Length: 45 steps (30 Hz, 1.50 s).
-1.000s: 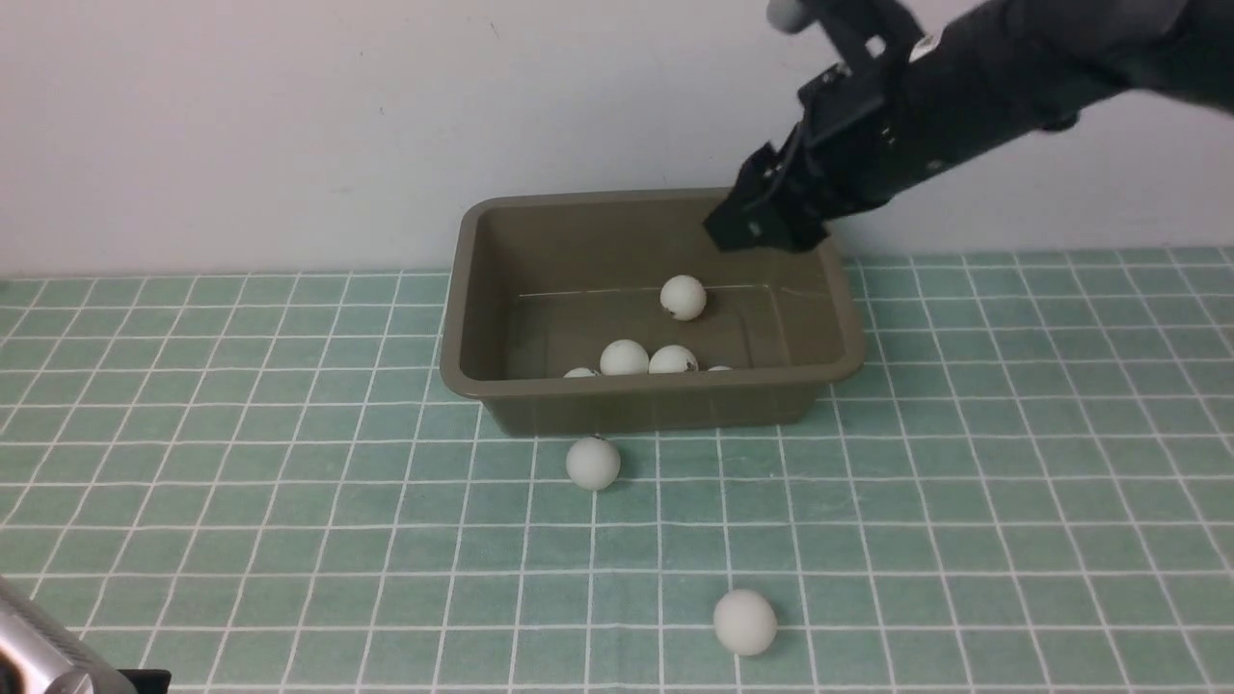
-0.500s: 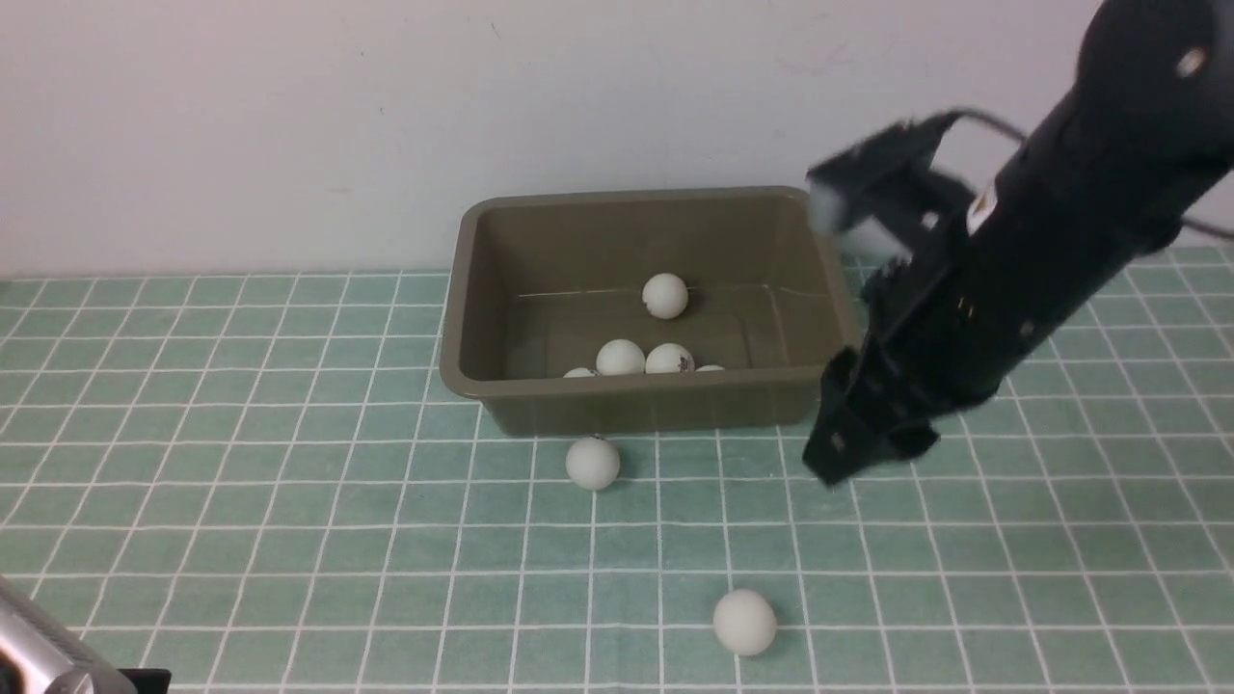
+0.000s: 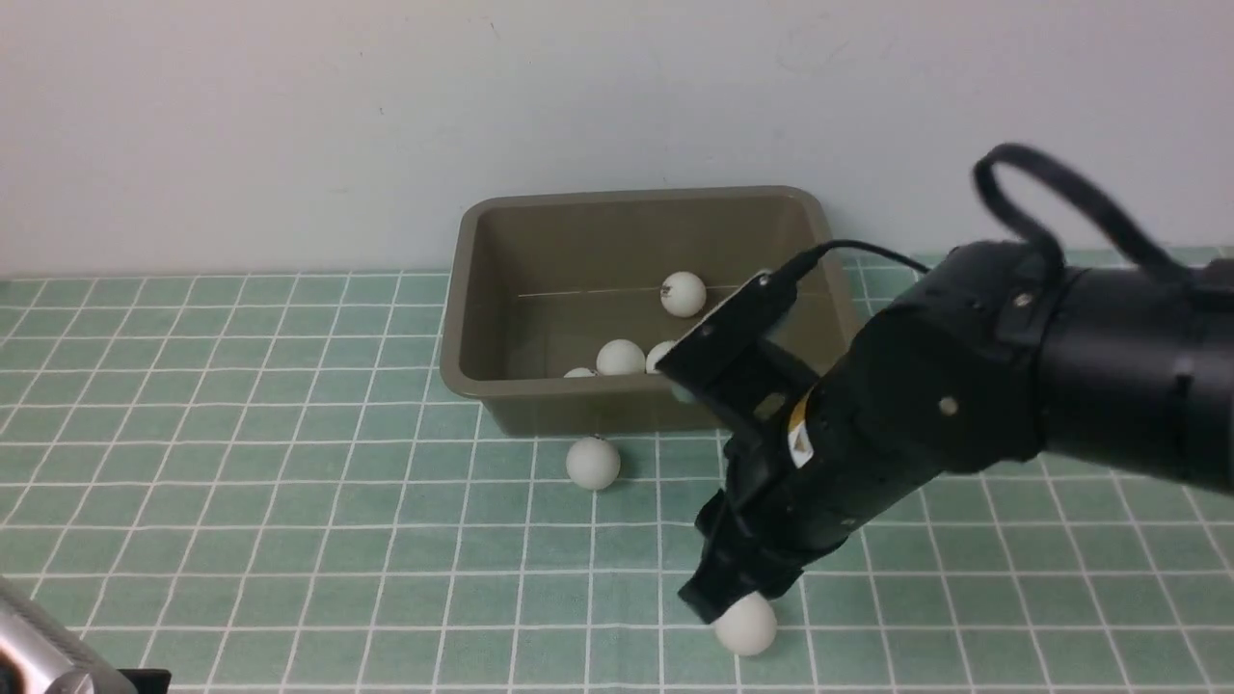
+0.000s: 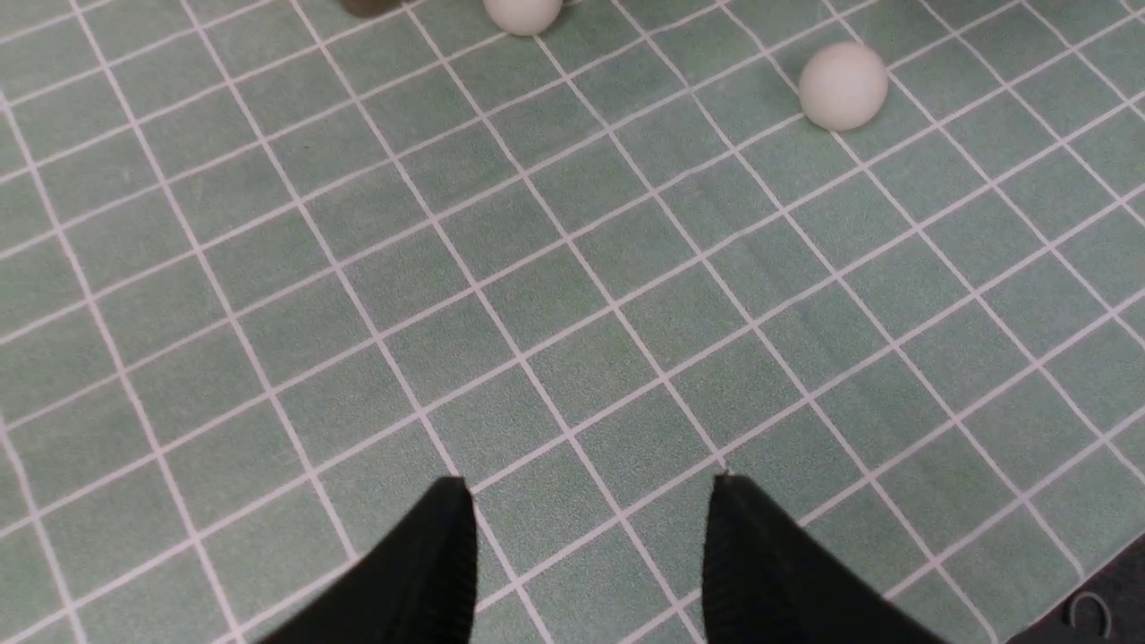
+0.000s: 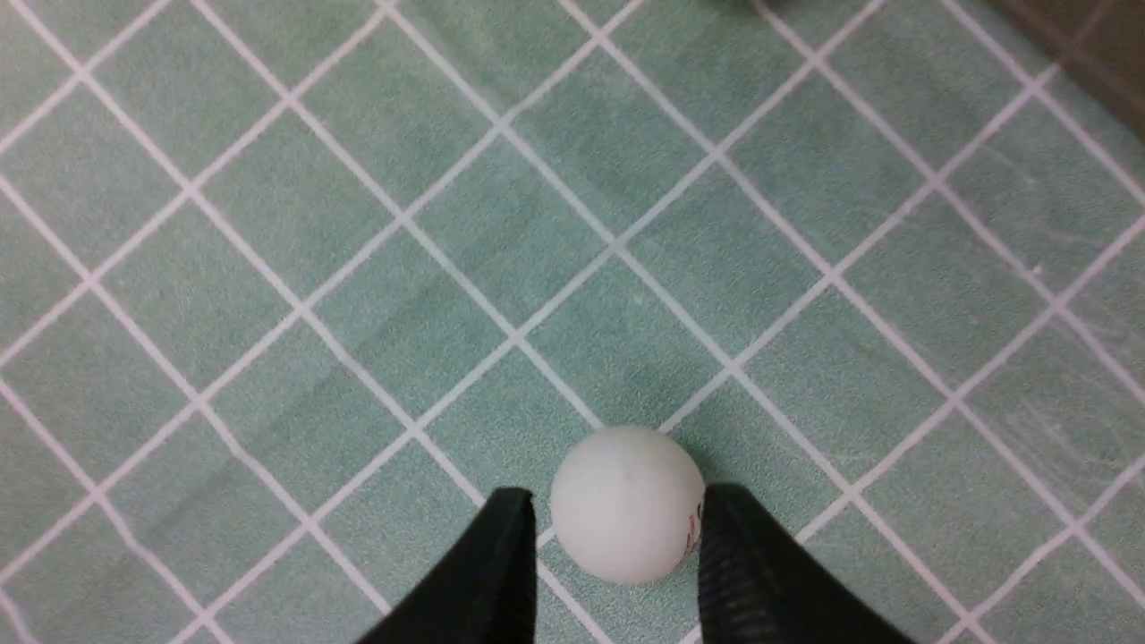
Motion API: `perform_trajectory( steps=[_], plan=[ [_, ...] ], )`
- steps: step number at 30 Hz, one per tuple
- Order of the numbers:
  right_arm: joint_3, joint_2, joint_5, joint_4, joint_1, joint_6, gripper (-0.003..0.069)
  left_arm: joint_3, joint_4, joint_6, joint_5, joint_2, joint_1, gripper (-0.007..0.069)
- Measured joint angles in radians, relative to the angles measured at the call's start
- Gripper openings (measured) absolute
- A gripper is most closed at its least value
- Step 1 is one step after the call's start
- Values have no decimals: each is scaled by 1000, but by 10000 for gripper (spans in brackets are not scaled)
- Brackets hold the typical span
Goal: Put the table tennis balls in the box on the green coffee tablecloth.
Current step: 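Reach for and grasp a ping pong ball on the table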
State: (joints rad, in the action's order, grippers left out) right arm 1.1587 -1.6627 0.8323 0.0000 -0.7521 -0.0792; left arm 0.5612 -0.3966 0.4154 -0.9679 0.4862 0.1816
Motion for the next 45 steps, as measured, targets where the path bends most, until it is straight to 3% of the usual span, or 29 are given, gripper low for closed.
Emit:
perform_trajectory(
  steps=[5, 16, 45],
  plan=[
    [0, -44, 4, -80, -31, 67, 286, 0, 0, 0, 0, 0, 0, 320],
    [0, -89, 18, -92, -38, 105, 489, 0, 0, 0, 0, 0, 0, 320],
    [0, -133, 15, -42, -38, 105, 501, 0, 0, 0, 0, 0, 0, 320]
  ],
)
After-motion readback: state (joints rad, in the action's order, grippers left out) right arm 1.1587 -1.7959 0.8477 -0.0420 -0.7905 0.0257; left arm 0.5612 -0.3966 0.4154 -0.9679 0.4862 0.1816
